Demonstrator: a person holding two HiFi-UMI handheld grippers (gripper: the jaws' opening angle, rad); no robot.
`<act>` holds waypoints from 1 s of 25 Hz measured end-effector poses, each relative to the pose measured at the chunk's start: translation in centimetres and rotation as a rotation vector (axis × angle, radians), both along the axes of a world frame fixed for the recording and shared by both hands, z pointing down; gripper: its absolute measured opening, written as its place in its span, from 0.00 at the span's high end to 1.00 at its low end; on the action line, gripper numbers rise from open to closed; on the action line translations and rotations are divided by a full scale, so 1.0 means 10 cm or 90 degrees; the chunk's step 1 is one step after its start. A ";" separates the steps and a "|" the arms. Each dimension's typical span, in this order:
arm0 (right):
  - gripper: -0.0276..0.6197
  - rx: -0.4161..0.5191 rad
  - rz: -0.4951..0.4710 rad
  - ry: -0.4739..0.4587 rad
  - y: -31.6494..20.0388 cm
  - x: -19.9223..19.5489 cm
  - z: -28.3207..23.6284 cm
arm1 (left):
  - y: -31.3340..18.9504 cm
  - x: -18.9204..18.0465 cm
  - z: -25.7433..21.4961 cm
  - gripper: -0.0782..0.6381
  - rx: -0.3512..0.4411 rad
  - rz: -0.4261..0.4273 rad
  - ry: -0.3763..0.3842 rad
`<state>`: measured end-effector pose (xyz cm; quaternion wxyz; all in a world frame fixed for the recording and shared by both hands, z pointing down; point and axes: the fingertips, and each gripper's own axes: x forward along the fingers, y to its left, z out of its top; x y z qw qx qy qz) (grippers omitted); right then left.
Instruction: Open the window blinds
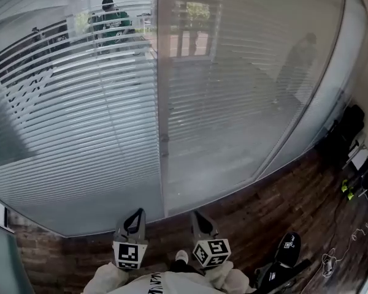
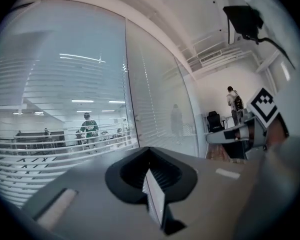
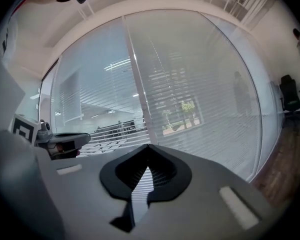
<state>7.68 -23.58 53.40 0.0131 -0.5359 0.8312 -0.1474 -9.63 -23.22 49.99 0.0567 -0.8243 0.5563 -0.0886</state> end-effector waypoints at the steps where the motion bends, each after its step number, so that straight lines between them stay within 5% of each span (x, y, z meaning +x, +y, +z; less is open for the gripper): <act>1: 0.96 0.001 0.003 0.001 0.12 -0.08 0.00 | 0.14 -0.09 0.04 0.89 -0.003 0.000 0.002; 13: 0.96 0.003 0.065 0.015 1.71 -0.77 -0.04 | 1.68 -1.01 0.27 0.89 -0.036 0.011 0.023; 25: 0.96 -0.044 0.109 0.018 2.56 -0.58 0.12 | 2.31 -0.75 0.38 0.89 -0.062 0.068 0.033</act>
